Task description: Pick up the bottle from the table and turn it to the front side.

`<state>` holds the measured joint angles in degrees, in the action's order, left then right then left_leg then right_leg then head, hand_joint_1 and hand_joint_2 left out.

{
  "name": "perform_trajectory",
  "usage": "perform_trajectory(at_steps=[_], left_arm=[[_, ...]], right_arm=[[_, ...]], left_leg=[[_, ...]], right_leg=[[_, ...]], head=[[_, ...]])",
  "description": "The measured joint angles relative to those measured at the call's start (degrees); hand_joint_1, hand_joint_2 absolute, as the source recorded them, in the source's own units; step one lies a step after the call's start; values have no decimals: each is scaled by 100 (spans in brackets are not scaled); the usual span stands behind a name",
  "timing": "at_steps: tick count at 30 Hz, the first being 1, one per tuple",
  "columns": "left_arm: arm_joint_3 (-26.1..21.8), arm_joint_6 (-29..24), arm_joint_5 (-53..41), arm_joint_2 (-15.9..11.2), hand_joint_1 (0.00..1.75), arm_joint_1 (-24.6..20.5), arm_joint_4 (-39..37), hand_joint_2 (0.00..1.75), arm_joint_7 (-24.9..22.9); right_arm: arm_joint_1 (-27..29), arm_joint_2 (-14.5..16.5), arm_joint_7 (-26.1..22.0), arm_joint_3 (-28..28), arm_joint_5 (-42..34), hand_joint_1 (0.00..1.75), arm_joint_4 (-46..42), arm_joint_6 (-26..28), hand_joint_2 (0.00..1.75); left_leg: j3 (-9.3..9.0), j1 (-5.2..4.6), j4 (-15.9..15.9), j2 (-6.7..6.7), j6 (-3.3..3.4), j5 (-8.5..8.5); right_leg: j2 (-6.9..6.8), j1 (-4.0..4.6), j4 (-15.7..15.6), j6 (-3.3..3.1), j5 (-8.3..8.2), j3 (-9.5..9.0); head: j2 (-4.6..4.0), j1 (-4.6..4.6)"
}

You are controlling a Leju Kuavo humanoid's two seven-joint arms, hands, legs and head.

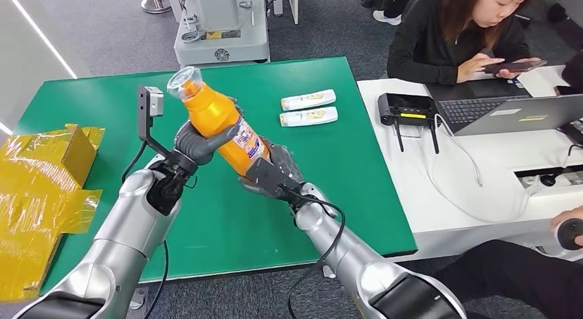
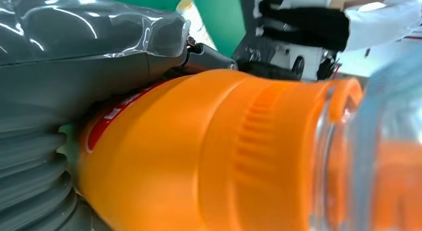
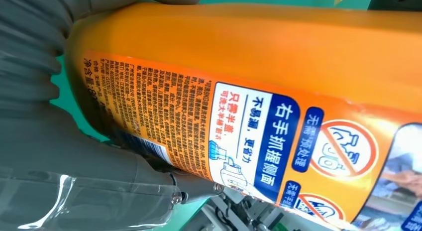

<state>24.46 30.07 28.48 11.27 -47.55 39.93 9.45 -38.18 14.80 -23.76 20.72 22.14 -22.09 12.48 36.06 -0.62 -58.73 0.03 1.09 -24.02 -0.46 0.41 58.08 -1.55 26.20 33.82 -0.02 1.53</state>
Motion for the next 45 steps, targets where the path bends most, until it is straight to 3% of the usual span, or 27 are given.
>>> perform_trajectory(at_steps=[5, 10, 14, 21, 36, 39, 45], left_arm=[[1, 62, 233, -16, 134, -13, -125, 175, -98], [77, -6, 334, -29, 175, -58, -192, 175, -77], [292, -517, -213, -30, 175, -79, -189, 175, 450], [562, -1557, -1804, -156, 175, -209, -123, 175, 1408], [563, -1719, -2151, -406, 175, -264, 11, 175, 1558], [548, -1887, -2403, -562, 175, -260, 102, 175, 1706], [261, -2211, -3317, -1149, 175, -128, 596, 175, 1873]], right_arm=[[79, -45, 8, 67, 5, 175, -66, 62, 175], [128, -77, 31, 105, 26, 175, -127, 172, 175], [190, -113, -3, 107, 17, 1, -196, 201, 175], [510, -226, -394, 84, -208, 0, -578, -6, 175], [926, -385, -643, -33, -515, 0, -1333, -204, 175], [1264, -443, -878, -162, -1038, 0, -1949, -507, 175], [2236, -721, -700, -393, -1293, 0, -4046, -614, 175]], left_leg=[[0, 0, 0, 3, 0, 0], [0, 0, 0, 4, 0, 0], [1, 0, 0, 3, 0, 0], [1, 0, 0, 5, 0, 0], [1, 1, 0, 5, 0, 1], [1, 1, 0, 5, -1, 0], [2, 4, 2, 14, -3, -2]], right_leg=[[4, 0, 0, -1, 0, 2], [5, 0, 0, -1, -1, 3], [4, 0, 0, -1, -1, 2], [8, 0, 0, -3, -3, 2], [7, 1, 1, -3, -3, 1], [7, 1, 1, -3, -3, 1], [18, 2, 1, -6, -1, 8]], head=[[0, 0], [0, -1], [0, -1], [0, -1], [0, 0], [0, 0], [0, -1]])
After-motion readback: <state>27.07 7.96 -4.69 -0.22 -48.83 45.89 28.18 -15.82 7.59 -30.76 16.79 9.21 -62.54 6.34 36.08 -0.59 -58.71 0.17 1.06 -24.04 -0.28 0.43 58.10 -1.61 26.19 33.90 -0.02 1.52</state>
